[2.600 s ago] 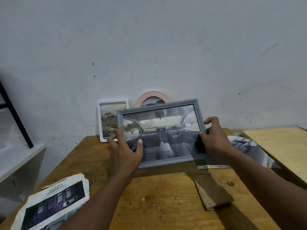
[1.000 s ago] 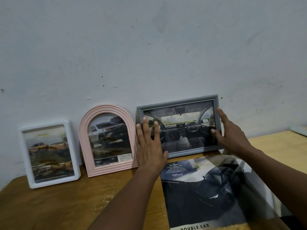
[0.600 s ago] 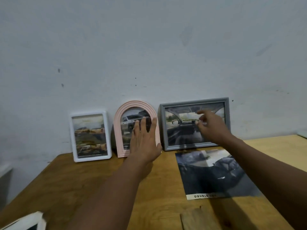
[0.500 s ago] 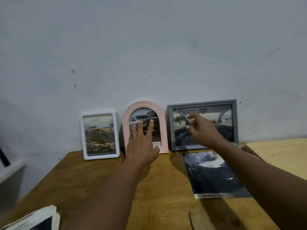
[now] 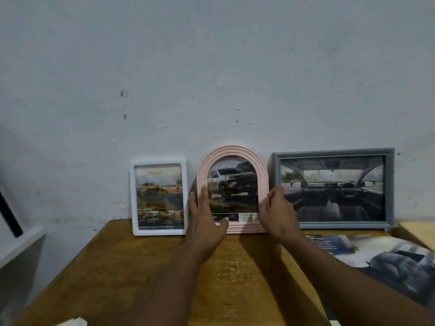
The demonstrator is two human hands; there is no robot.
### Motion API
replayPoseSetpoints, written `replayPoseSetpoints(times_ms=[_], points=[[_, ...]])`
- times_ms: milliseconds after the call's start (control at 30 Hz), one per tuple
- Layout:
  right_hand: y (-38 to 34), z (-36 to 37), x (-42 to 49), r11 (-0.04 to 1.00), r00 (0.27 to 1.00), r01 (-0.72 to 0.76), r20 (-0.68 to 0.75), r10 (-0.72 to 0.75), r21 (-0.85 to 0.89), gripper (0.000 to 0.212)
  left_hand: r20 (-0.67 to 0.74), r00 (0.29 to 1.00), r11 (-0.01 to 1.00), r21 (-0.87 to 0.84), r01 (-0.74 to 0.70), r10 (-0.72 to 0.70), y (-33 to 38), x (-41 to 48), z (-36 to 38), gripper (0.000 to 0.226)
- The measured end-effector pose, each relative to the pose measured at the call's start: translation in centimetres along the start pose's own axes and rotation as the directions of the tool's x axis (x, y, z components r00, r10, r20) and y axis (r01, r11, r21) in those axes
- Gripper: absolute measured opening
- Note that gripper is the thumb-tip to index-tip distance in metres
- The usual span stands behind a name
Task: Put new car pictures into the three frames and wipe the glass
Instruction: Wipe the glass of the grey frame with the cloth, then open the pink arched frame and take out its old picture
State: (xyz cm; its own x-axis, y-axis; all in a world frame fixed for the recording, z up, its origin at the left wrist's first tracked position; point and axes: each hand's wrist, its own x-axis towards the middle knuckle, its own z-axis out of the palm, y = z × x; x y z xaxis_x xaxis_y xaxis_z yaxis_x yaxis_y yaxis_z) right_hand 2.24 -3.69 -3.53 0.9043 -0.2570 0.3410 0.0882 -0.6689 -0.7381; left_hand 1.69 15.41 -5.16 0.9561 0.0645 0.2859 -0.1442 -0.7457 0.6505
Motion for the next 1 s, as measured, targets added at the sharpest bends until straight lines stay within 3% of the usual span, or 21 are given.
replayPoseSetpoints(times_ms=[300, 500, 600, 733, 867, 1000], points=[[-0.3, -1.8, -1.8, 0.991, 0.997, 0.077, 0.023, -0.080, 0.112, 0.024, -0.041, 0.999, 0.996, -0.084, -0.006, 0.003, 0.2, -1.9, -1.4, 0.101], [-2.4, -6.3, -4.9, 0.969, 0.991, 0.080, 0.089, -0.104, 0.232, 0.015, 0.069, 0.996, 0.992, -0.113, 0.062, -0.054, 2.0, -6.1, -5.0, 0.076], [-3.9, -8.1, -4.2, 0.965, 0.985, 0.009, 0.162, -0.054, 0.261, 0.012, 0.213, 0.969, 0.959, -0.225, 0.172, -0.123, 2.7, -6.6, -5.5, 0.064], [-6.9, -10.6, -2.4, 0.993, 0.968, 0.036, 0.242, -0.064, 0.116, 0.013, 0.400, 0.906, 0.923, -0.279, 0.265, -0.139, 3.7, -6.0, -6.5, 0.071], [-10.5, -13.1, -5.9, 0.972, 0.932, 0.173, 0.347, -0.109, -0.159, 0.020, 0.414, 0.898, 0.959, -0.161, 0.232, -0.147, 5.4, -9.1, -8.8, 0.073], [-13.3, -13.2, -11.1, 0.899, 0.909, 0.292, 0.388, -0.154, -0.327, 0.024, 0.368, 0.925, 0.951, -0.243, 0.190, -0.091, 6.6, -11.9, -10.6, 0.066]])
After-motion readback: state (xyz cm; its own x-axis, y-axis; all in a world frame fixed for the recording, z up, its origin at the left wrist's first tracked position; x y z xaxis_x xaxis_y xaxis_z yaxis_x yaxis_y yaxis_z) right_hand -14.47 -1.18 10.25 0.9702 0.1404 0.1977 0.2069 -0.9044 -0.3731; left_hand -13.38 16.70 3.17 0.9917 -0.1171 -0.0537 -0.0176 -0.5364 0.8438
